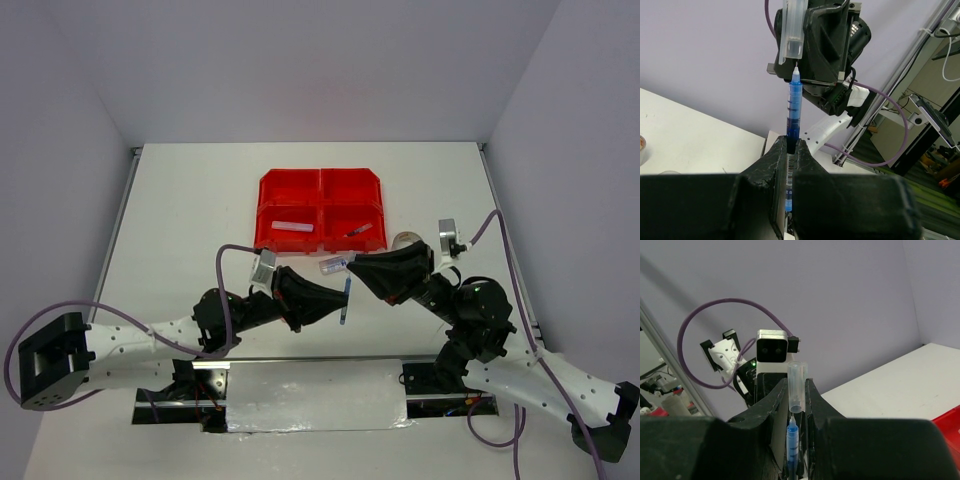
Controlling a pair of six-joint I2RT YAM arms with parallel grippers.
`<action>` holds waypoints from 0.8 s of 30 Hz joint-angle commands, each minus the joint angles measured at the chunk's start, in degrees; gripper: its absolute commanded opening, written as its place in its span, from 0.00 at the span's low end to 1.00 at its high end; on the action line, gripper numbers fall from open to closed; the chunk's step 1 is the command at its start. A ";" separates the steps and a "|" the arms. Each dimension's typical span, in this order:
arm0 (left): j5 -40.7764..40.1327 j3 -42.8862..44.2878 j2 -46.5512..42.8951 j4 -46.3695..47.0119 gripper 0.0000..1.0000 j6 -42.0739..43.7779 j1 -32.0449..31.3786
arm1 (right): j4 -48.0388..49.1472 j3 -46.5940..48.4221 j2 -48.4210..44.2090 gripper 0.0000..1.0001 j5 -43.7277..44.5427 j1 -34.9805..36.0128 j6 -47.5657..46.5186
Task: Sort the stationery into containers
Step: Close the pen cap on the pen.
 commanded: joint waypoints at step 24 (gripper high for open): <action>0.63 0.79 -2.94 3.03 0.00 1.15 1.01 | 0.98 1.50 1.30 0.12 -2.12 0.84 -1.21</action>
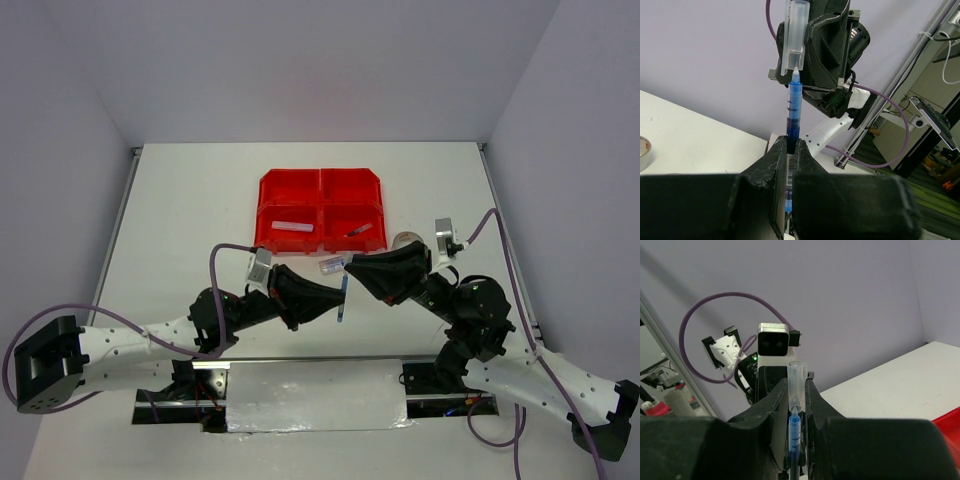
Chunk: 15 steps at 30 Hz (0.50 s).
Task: Sort the stationery into containers
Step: Close the pen cap on the pen.
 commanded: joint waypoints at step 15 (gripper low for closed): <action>1.03 0.88 -3.85 2.65 0.00 1.94 1.69 | -1.88 1.09 1.16 0.12 -3.18 0.91 -1.82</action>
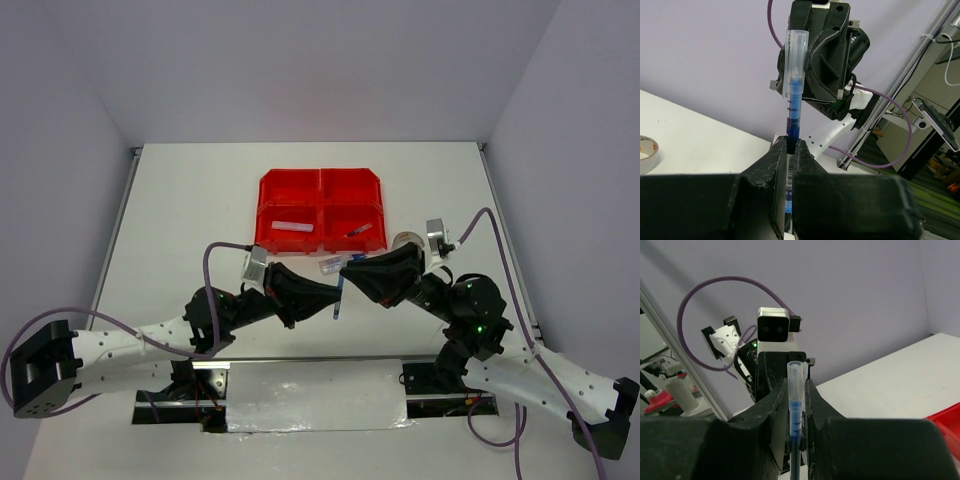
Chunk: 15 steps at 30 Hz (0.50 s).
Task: Sort the stationery into containers
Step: Close the pen cap on the pen.
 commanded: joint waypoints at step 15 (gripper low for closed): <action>1.07 4.41 -4.63 -0.43 0.00 7.50 0.56 | -2.56 1.61 2.28 0.20 -2.62 1.06 0.92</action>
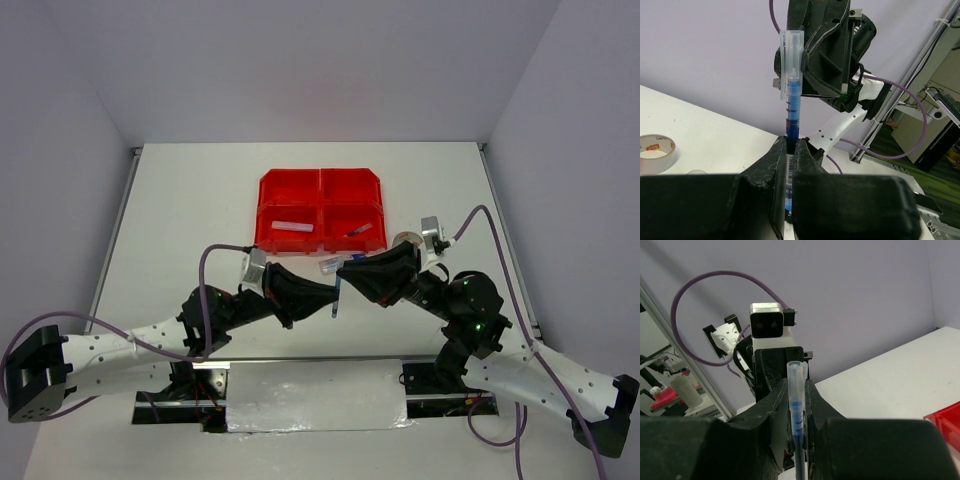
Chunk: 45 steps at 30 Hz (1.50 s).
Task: Sort the stationery into containers
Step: Close the pen cap on the pen.
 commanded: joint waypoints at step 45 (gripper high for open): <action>4.08 12.99 4.33 -7.24 0.35 4.36 0.29 | -2.02 3.57 -0.52 0.04 -1.09 2.74 -3.62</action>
